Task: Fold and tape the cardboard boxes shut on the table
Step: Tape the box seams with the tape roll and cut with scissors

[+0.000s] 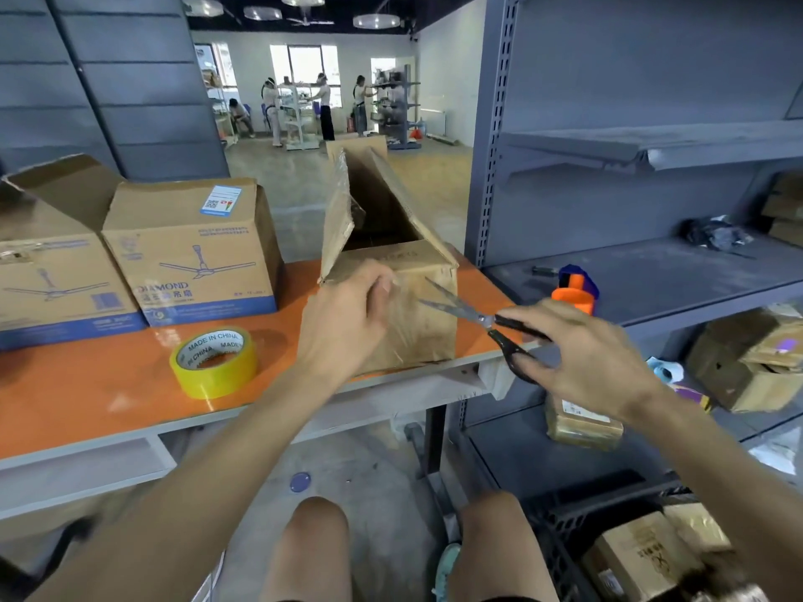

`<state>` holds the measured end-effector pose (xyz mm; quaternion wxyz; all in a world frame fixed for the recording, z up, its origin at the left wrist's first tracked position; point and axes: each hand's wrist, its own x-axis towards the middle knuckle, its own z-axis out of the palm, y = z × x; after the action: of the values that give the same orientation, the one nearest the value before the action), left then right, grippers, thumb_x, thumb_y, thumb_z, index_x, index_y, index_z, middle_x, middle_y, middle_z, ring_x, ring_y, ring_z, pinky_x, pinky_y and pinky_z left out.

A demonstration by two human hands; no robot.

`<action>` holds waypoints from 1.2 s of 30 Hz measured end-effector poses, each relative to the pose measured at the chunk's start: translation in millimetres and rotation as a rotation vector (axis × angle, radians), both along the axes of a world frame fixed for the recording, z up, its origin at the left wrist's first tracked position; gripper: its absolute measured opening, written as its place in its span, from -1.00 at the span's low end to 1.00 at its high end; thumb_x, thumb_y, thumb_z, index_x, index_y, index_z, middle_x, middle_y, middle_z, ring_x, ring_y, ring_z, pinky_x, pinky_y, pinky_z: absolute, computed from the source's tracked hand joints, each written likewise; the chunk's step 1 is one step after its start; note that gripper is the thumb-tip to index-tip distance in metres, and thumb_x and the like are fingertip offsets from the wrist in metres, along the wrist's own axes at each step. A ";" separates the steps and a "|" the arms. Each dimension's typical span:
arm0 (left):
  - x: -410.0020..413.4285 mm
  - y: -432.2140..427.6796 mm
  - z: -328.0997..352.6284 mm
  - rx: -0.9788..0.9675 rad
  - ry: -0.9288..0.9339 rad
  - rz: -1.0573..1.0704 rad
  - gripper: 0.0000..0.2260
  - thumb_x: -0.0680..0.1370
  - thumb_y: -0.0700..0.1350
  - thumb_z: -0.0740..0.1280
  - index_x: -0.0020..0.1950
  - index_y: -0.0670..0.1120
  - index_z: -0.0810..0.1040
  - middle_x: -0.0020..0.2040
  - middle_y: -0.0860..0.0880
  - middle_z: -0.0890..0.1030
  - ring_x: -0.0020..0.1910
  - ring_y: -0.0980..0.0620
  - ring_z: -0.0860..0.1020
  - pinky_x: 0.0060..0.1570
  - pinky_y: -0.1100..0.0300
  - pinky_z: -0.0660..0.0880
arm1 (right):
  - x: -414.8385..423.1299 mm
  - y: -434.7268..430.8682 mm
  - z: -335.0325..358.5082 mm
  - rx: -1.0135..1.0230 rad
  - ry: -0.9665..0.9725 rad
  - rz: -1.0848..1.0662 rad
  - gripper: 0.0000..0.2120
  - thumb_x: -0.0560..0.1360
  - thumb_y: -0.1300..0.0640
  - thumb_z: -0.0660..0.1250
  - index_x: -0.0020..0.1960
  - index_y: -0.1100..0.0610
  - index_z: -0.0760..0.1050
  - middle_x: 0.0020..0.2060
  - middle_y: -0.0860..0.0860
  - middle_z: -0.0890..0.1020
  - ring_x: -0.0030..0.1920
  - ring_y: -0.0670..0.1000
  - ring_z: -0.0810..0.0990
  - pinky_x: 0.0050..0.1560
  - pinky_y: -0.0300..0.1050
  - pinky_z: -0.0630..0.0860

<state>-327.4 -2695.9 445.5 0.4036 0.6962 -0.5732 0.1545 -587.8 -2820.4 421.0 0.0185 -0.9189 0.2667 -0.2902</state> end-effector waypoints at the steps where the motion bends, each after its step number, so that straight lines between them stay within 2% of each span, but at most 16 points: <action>1: 2.7 0.5 4.3 0.005 -0.011 0.017 -0.84 0.67 -0.14 0.20 0.08 0.00 0.58 -0.19 0.01 0.66 -0.21 -0.10 0.61 -0.16 -0.08 0.55 | -0.9 -1.5 8.0 -0.156 0.043 -0.039 -0.54 0.44 -0.05 0.41 0.34 -0.15 0.49 0.00 -0.18 0.58 0.07 -0.10 0.56 -0.25 -0.17 0.44; 3: 7.2 1.4 12.1 0.025 -0.023 0.019 -0.84 0.67 -0.16 0.19 0.06 -0.03 0.56 -0.16 -0.01 0.67 -0.21 -0.12 0.61 -0.13 -0.09 0.55 | -0.3 -6.7 23.3 -0.337 0.081 -0.064 -0.52 0.42 -0.03 0.43 0.33 -0.06 0.53 -0.04 -0.10 0.58 0.03 -0.01 0.55 -0.28 -0.22 0.35; 5: 10.3 2.4 19.3 0.043 0.007 -0.016 -0.85 0.67 -0.17 0.19 0.03 -0.04 0.55 -0.15 -0.01 0.67 -0.27 -0.11 0.59 -0.13 -0.07 0.56 | 3.3 -11.8 36.5 -0.411 0.105 -0.060 -0.50 0.41 0.01 0.47 0.35 -0.02 0.53 -0.04 -0.05 0.58 0.04 0.04 0.55 -0.30 -0.17 0.41; 9: 12.8 6.4 25.1 0.021 -0.070 -0.081 -0.89 0.63 -0.21 0.26 0.02 -0.07 0.58 -0.14 0.03 0.64 -0.24 0.01 0.53 -0.11 -0.03 0.53 | 19.4 -14.6 52.9 -0.430 0.153 -0.015 -0.47 0.46 -0.01 0.44 0.41 0.00 0.49 0.01 -0.02 0.57 0.07 0.09 0.55 -0.25 -0.05 0.53; 12: 13.2 11.7 19.0 0.034 -0.119 -0.131 -0.92 0.61 -0.21 0.29 0.01 -0.08 0.57 -0.13 0.01 0.62 -0.17 -0.03 0.57 -0.13 -0.05 0.54 | 31.9 -15.9 56.5 -0.456 0.174 0.023 -0.49 0.49 0.00 0.44 0.42 0.00 0.49 0.03 -0.01 0.57 0.08 0.10 0.54 -0.20 -0.06 0.50; 18: 19.9 18.4 17.9 0.037 -0.278 -0.111 -0.92 0.62 -0.20 0.30 -0.02 -0.14 0.59 -0.06 -0.07 0.50 -0.02 -0.10 0.46 -0.12 -0.15 0.52 | 55.8 -19.0 61.2 -0.489 0.214 0.163 -0.50 0.49 0.04 0.46 0.41 0.00 0.49 0.04 -0.01 0.56 0.08 0.08 0.52 -0.15 -0.07 0.52; 22: 28.4 19.6 31.0 0.050 -0.306 -0.103 -0.92 0.62 -0.21 0.33 -0.01 -0.13 0.63 0.00 -0.06 0.53 0.02 -0.08 0.45 -0.11 -0.12 0.54 | 67.9 -22.2 64.4 -0.466 0.215 0.207 -0.51 0.53 0.06 0.42 0.43 -0.01 0.45 0.07 -0.01 0.54 0.11 0.08 0.51 -0.13 -0.07 0.49; 25: 34.5 17.8 40.0 0.116 -0.248 -0.131 -0.89 0.63 -0.22 0.26 -0.02 -0.09 0.56 -0.06 -0.02 0.57 -0.09 -0.08 0.53 -0.07 -0.12 0.53 | 73.9 -23.5 64.9 -0.451 0.200 0.213 -0.53 0.54 0.09 0.40 0.44 -0.01 0.44 0.08 -0.01 0.54 0.11 0.08 0.51 -0.10 -0.07 0.48; 28: 36.7 15.8 44.2 0.151 -0.247 -0.124 -0.88 0.66 -0.22 0.22 -0.01 -0.10 0.53 -0.17 -0.03 0.59 -0.17 -0.08 0.52 -0.11 -0.12 0.52 | 75.5 -25.6 62.3 -0.397 0.193 0.212 -0.55 0.56 0.11 0.38 0.43 -0.04 0.44 0.07 -0.04 0.54 0.15 0.05 0.49 -0.12 -0.12 0.38; 32: 34.3 13.7 46.5 0.159 -0.250 -0.118 -0.87 0.68 -0.21 0.22 0.00 -0.11 0.54 -0.21 -0.05 0.60 -0.25 -0.08 0.48 -0.13 -0.06 0.49 | 71.6 -29.3 60.0 -0.369 0.185 0.190 -0.57 0.56 0.13 0.38 0.40 -0.06 0.43 0.06 -0.08 0.53 0.16 0.01 0.48 -0.15 -0.16 0.30; 36: 32.4 13.1 45.8 0.188 -0.268 -0.121 -0.86 0.68 -0.21 0.20 0.00 -0.08 0.52 -0.20 -0.01 0.57 -0.23 -0.09 0.47 -0.11 -0.04 0.48 | 74.1 -23.9 61.9 -0.386 0.222 0.201 -0.53 0.53 0.08 0.41 0.40 -0.02 0.41 0.11 -0.06 0.53 0.15 0.03 0.47 -0.04 -0.13 0.38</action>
<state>-294.9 -2682.8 491.3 0.2655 0.6682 -0.6747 0.1669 -513.7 -2844.4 482.9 -0.1578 -0.9536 0.1140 -0.2299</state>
